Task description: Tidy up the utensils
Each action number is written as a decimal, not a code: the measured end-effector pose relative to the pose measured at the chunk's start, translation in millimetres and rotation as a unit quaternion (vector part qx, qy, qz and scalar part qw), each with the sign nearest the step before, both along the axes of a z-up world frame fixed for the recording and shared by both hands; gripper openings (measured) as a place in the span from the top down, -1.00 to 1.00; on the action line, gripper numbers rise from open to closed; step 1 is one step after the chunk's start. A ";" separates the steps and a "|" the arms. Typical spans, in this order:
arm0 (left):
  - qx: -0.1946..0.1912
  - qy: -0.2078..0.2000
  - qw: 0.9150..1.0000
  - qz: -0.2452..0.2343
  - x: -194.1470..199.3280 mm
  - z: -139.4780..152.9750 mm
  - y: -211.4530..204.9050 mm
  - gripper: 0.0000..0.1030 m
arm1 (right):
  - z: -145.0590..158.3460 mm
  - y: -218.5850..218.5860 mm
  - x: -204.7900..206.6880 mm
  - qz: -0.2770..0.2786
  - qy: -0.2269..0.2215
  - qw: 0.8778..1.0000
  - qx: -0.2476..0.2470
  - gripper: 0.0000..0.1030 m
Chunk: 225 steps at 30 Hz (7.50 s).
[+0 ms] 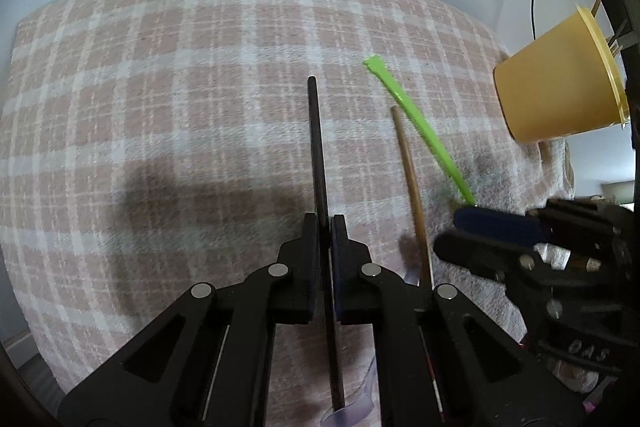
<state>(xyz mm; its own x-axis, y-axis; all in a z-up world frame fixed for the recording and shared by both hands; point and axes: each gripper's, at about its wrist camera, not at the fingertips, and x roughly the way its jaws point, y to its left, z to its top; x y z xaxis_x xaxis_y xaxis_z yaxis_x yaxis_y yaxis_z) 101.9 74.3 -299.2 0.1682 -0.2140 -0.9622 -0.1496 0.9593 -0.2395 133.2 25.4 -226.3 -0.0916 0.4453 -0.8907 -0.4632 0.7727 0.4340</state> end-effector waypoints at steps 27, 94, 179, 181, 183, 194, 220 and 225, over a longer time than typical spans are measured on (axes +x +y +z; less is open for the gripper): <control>-0.022 -0.007 0.998 0.061 -17.5 28.3 43.2 0.92 | -29.6 49.2 30.0 0.002 0.003 0.998 -0.060 0.91; -0.031 -0.264 0.963 -0.043 22.5 266.3 -61.9 0.94 | 196.9 -193.6 -3.3 -0.184 -0.164 0.963 0.111 0.92; -0.013 -0.226 0.973 -0.039 46.4 225.4 -78.0 0.55 | 149.0 -230.8 18.1 -0.237 -0.175 0.954 0.061 0.34; -0.007 -0.214 0.977 -0.020 36.9 217.1 -59.9 0.55 | 146.5 -217.9 10.6 -0.211 -0.172 0.960 0.061 0.34; -0.002 -0.201 0.980 -0.002 26.3 208.4 -44.7 0.55 | 141.4 -201.0 4.0 -0.179 -0.166 0.968 0.058 0.34; 0.023 -0.138 0.988 0.069 -37.0 165.5 9.6 0.55 | 90.0 -114.6 -23.5 -0.040 -0.094 0.993 0.056 0.35; -0.014 -0.052 0.994 0.099 -124.9 104.0 2.1 0.55 | 10.4 -30.3 -12.9 0.078 -0.057 0.994 -0.050 0.35; -0.030 -0.024 0.998 0.054 -125.5 84.6 -31.5 0.55 | 7.2 -32.1 -6.1 0.075 -0.059 0.994 -0.055 0.35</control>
<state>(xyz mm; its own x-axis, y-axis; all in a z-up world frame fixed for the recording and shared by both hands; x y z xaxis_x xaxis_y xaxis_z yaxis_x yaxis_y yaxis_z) -23.6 42.8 -214.6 0.2397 -0.2488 -0.9384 -0.2389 0.9218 -0.3054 127.1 -6.7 -219.1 -0.0419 0.3343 -0.9415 -0.6194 0.7307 0.2870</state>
